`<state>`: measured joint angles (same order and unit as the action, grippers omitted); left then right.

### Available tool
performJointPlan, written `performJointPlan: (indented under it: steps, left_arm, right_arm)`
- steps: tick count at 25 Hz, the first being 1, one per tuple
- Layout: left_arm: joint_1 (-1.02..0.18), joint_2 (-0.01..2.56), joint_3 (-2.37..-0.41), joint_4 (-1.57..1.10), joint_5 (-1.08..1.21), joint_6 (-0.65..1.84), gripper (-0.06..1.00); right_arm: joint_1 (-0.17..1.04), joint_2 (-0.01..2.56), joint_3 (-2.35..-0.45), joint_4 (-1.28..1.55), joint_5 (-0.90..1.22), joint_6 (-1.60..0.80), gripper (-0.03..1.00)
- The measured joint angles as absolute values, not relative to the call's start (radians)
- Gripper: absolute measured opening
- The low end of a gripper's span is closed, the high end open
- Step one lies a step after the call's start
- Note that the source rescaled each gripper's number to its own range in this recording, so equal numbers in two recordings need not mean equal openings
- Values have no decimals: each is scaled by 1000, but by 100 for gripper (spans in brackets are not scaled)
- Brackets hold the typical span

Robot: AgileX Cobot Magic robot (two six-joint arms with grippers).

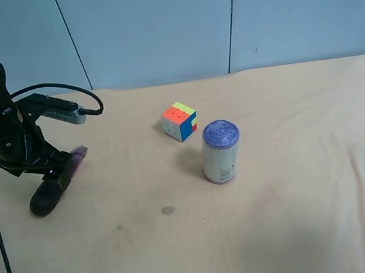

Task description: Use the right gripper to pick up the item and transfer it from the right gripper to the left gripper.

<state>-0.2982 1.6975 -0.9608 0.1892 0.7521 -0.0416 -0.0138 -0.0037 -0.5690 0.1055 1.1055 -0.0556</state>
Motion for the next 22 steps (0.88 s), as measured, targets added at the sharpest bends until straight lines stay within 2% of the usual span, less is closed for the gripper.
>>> performJointPlan:
  steps: [3,10,22]
  left_arm:
    - [-298,1648,-961,167,792,-45,70]
    - [-298,1458,-961,77,976,-45,70]
    - [-298,938,-961,-12,1199,-44,70]
  right_arm:
    - [-52,-4,-569,105,1105,-56,83]
    - [-57,-4,-569,105,1105,-56,83]
    - [-57,-4,-569,105,1105,-56,83]
